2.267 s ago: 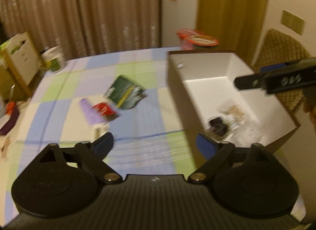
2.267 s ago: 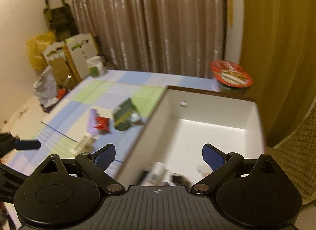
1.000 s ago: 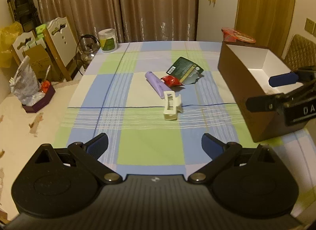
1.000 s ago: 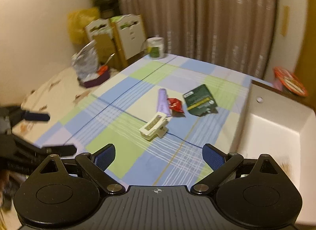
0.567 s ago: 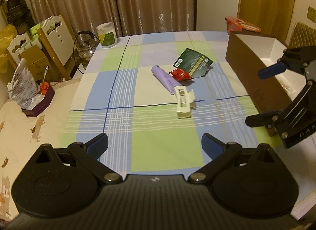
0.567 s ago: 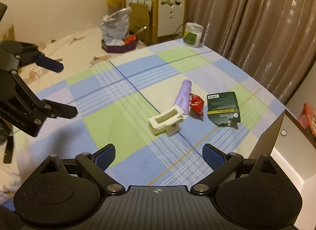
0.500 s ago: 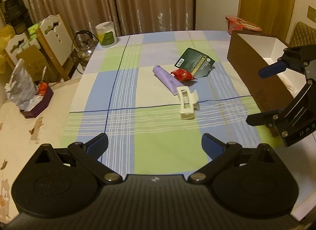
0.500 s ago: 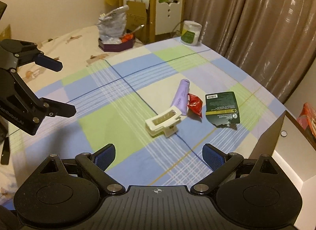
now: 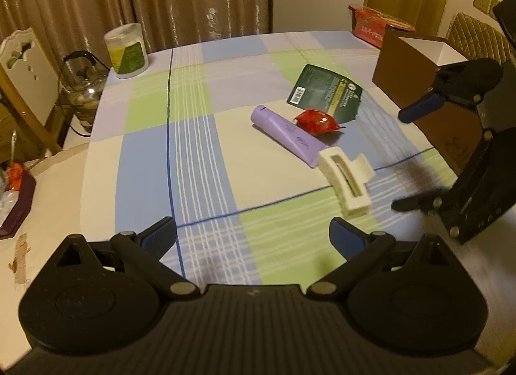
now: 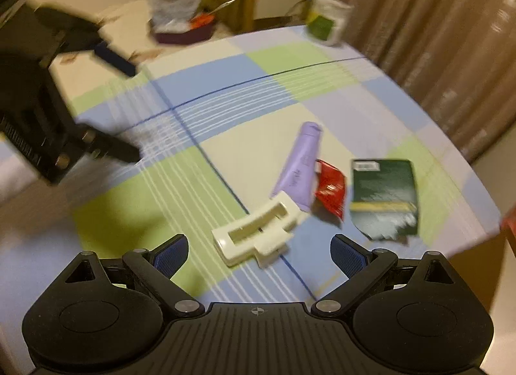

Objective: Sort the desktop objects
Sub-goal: 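Move the right tool down onto the white plastic clip to grasp it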

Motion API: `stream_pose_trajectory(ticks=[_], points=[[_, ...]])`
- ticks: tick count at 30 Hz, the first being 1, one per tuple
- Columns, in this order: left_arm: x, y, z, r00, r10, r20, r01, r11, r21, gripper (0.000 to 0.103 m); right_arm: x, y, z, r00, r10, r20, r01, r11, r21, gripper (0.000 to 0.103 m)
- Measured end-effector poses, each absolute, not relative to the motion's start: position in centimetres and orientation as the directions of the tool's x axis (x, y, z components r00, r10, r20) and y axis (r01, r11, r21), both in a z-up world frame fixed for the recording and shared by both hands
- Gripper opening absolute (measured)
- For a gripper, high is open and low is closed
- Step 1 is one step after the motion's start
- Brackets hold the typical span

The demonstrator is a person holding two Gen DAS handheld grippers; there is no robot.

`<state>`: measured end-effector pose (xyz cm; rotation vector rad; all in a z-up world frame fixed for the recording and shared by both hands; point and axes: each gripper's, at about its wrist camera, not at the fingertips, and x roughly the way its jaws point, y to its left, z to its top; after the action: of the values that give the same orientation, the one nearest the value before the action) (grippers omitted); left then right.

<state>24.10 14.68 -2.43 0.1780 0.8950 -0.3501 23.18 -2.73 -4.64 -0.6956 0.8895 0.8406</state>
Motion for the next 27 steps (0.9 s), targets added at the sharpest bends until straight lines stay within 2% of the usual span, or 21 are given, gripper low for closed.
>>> stream_pose_trajectory(ticks=[9, 16, 27], points=[[27.6, 16.2, -4.8, 0.529, -0.271, -0.804, 0.38, 0.923, -0.061, 0.099, 26.6, 0.4, -8.0, 0.262, 0.258, -0.93, -0.951, 0.233, -0.203, 0.097], [29.0, 15.3, -5.6, 0.527, -0.274, -0.804, 0.469, 0.883, 0.006, 0.099, 28.2, 1.0, -10.1, 0.184, 0.201, -0.962, -0.983, 0.038, -0.18, 0.097], [30.5, 13.8, -6.5, 0.524, -0.297, -0.798, 0.602, 0.792, 0.101, 0.099, 30.6, 1.1, -11.3, 0.04, 0.198, -0.979, -0.999, 0.025, -0.036, 0.097]])
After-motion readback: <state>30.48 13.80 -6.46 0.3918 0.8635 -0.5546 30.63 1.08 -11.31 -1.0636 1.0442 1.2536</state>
